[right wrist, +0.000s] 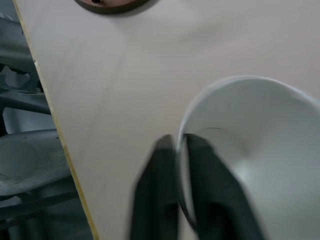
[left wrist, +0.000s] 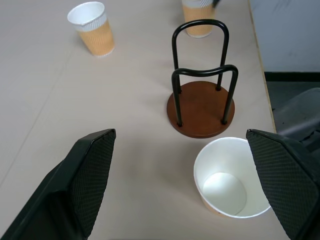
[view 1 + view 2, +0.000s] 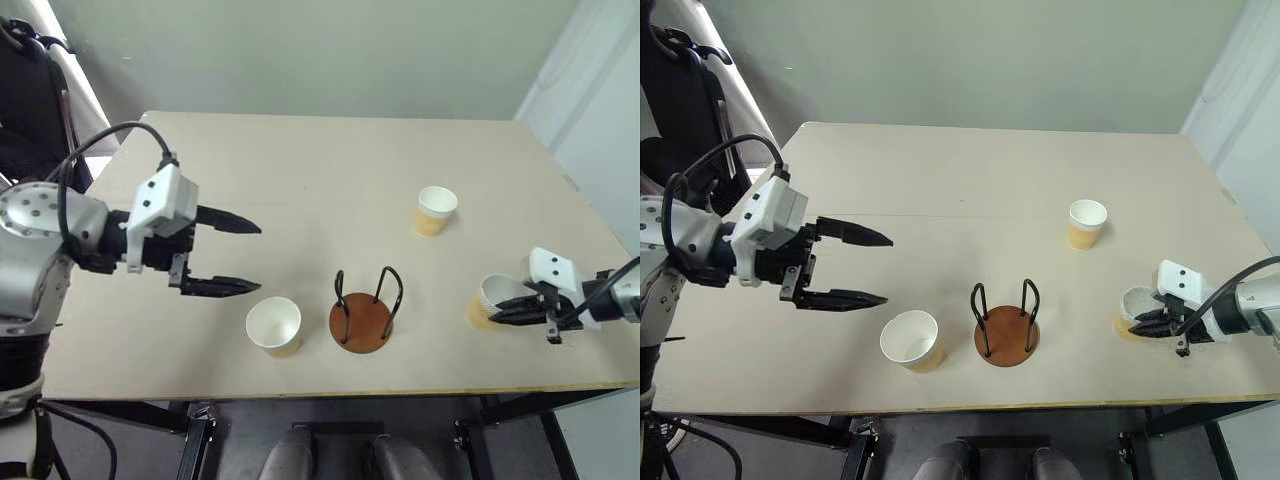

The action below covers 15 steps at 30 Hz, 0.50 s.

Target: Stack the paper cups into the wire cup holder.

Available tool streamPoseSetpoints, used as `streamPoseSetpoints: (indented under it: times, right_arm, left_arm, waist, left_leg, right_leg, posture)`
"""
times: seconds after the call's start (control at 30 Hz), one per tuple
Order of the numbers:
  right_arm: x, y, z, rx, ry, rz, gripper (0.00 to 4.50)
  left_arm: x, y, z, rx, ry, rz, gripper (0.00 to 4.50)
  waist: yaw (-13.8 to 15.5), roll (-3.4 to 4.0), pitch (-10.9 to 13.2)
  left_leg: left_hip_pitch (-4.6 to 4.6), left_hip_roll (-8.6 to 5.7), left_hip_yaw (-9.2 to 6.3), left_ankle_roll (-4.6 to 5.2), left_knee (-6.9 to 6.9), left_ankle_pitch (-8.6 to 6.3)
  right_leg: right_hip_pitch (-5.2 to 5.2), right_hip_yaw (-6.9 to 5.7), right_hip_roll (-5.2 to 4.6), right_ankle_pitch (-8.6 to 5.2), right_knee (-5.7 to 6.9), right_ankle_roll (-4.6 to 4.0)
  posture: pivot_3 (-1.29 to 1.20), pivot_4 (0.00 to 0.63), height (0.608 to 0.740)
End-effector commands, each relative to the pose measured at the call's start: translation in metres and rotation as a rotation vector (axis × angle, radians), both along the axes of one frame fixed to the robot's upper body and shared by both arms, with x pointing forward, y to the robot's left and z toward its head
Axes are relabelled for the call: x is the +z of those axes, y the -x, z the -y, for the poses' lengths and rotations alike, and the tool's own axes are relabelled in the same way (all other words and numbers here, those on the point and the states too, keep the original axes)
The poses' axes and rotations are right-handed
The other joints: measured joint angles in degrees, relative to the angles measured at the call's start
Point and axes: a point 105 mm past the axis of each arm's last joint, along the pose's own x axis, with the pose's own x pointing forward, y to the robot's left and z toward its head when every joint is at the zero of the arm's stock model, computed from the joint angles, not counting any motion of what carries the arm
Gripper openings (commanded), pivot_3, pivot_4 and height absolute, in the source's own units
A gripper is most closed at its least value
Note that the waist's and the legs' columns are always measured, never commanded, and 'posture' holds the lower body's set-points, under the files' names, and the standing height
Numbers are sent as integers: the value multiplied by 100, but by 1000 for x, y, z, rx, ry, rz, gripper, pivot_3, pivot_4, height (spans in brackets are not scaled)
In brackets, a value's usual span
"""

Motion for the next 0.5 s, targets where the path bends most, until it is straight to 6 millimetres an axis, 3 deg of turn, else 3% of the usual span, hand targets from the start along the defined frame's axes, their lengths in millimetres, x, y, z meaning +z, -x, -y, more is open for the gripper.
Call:
streamPoseSetpoints:
  times: [0.03, 0.13, 0.33, 0.4, 0.5]
  right_arm:
    - [19, 3, -7, 69, 0, 39, 41]
    - [40, 5, -17, 130, -29, 78, 41]
    - [143, 14, -71, 370, -254, 336, 41]
    - [161, 25, -97, 493, -311, 367, 41]
    - [167, 35, -119, 600, -336, 363, 41]
  left_arm:
    - [12, 4, -4, 27, -1, 59, 4500]
    - [14, 4, -9, 52, 0, 68, 4500]
    - [15, 2, -20, 95, -10, 80, 4500]
    - [13, 1, -20, 99, -11, 75, 4500]
    - [9, 0, -19, 99, -11, 70, 4500]
  waist:
    - [1, 0, 0]
    - [-3, 1, 1]
    - [-46, 14, 4]
    - [-54, 3, -3]
    - [-54, -4, -6]
  left_leg:
    - [0, 0, -1, -1, -1, 0]
    - [-4, 0, 0, -4, -3, -1]
    - [-19, 0, 2, -18, -15, 7]
    - [-15, 5, -1, -21, -29, 9]
    - [-11, 9, -1, -25, -48, 12]
  right_leg:
    - [0, -2, 0, -1, 0, -2]
    - [-6, -1, 0, -3, 0, -5]
    - [-36, 1, 0, -3, 5, -15]
    - [-39, -4, 4, -8, 5, -29]
    - [-43, -9, 4, -17, 5, -44]
  posture:
    - [0, 150, 740]
    - [0, 150, 740]
    - [0, 150, 740]
    - [0, 150, 740]
    - [0, 150, 740]
